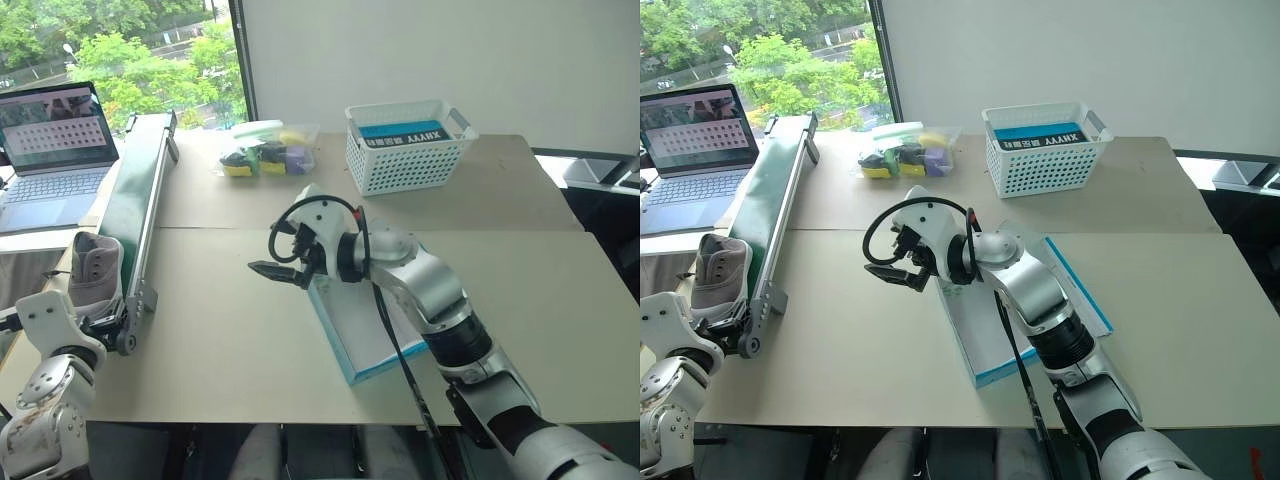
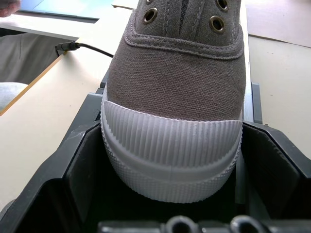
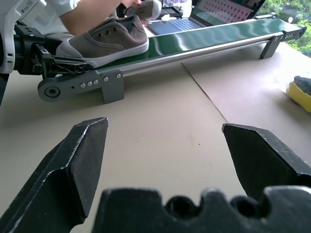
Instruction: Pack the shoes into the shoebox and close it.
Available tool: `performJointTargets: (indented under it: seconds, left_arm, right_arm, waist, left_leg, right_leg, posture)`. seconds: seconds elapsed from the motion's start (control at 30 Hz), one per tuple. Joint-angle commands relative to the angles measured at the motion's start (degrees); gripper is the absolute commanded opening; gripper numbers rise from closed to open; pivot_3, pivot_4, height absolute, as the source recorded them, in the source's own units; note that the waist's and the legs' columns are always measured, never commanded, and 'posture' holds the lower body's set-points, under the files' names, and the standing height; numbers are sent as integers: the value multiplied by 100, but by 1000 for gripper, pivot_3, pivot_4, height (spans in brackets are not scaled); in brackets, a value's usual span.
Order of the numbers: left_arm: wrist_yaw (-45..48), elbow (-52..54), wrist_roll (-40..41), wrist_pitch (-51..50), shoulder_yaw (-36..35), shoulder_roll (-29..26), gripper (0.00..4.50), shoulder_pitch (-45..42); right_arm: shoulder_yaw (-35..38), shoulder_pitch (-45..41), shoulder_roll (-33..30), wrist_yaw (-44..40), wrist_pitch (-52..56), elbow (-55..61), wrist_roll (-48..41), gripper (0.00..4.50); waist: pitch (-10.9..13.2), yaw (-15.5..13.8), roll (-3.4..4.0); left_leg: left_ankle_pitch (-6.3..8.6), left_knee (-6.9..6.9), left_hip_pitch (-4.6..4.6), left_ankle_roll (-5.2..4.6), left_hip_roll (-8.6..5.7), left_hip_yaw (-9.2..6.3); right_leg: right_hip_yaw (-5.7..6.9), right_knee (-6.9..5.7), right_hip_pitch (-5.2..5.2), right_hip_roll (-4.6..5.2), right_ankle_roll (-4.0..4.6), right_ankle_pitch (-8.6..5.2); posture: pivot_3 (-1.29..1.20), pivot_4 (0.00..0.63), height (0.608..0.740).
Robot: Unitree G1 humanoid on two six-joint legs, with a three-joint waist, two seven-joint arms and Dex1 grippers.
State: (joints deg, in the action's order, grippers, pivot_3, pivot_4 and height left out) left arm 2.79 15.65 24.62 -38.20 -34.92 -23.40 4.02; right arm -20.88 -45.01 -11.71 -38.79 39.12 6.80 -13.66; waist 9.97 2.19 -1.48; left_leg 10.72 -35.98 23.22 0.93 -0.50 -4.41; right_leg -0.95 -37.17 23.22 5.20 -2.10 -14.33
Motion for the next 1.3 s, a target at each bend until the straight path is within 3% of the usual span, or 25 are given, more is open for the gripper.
performJointTargets:
  seconds: [0.03, 0.23, 0.37, 0.57, 0.7, 0.77, 1.1, 1.3]
  left_arm:
    - [-80, 176, -4, -54, 23, 8, 3150, -151]
    - [-169, 415, 27, 443, -20, 231, 2947, -484]
    - [-259, 852, 230, 1088, -62, 678, 2947, -803]
    - [-284, 1420, 174, 1007, 821, 1062, 2947, -924]
    - [-98, 1814, 195, 790, 1967, 1307, 2947, -1034]
    - [-24, 2027, 250, 676, 2450, 1396, 2947, -1112]
    - [129, 2443, 930, 82, 3177, 1642, 2947, -1174]
    - [89, 2333, 1050, -31, 3015, 1648, 2947, -1181]
  right_arm:
    - [201, -115, 42, 34, -32, 208, -46, 4500]
    - [207, -127, 60, 95, -48, 138, -1, 4500]
    - [399, -150, 208, 261, 62, 0, -93, 4500]
    - [2206, -684, 1195, 1309, 1802, -908, -1261, 4500]
    - [3972, -1124, 2091, 2262, 3360, -1641, -2456, 4500]
    - [4346, -1188, 2342, 2525, 3777, -1745, -2806, 4500]
    - [4787, -1325, 2520, 3457, 3666, -1869, -3606, 4500]
    - [4931, -1418, 2443, 3706, 3462, -1934, -4151, 4500]
  waist:
    - [0, -34, 0]
    - [1, -99, -1]
    - [-1, -120, -23]
    - [-3, -128, -24]
    - [-3, -129, -24]
    - [-2, -157, -24]
    - [-1, 44, -17]
    - [0, 25, -17]
  left_leg:
    - [0, 0, 0, 0, 0, -1]
    - [-1, -1, -1, 1, 0, -1]
    - [-1, -1, 10, 2, 3, -1]
    - [2, -1, 11, 6, 2, 1]
    - [2, 1, 14, 6, 5, 2]
    - [2, 0, 21, 5, 2, 1]
    - [1, -3, 39, 3, 18, 12]
    - [1, -5, 43, 2, 18, 14]
  right_leg:
    - [2, -1, -1, 0, 0, 0]
    - [3, 0, -2, -1, 3, 2]
    - [5, 6, 3, -2, 5, 3]
    - [1, 7, 3, 0, 6, 4]
    - [2, 7, 3, -4, 7, 4]
    - [7, 8, 3, -3, 6, 4]
    - [-1, 3, 23, -21, 8, 4]
    - [-1, 6, 22, -21, 8, 4]
  posture:
    - [0, 150, 728]
    - [0, 150, 728]
    - [0, 150, 728]
    - [0, 150, 728]
    - [0, 150, 728]
    - [0, 150, 728]
    - [0, 150, 728]
    - [0, 150, 728]
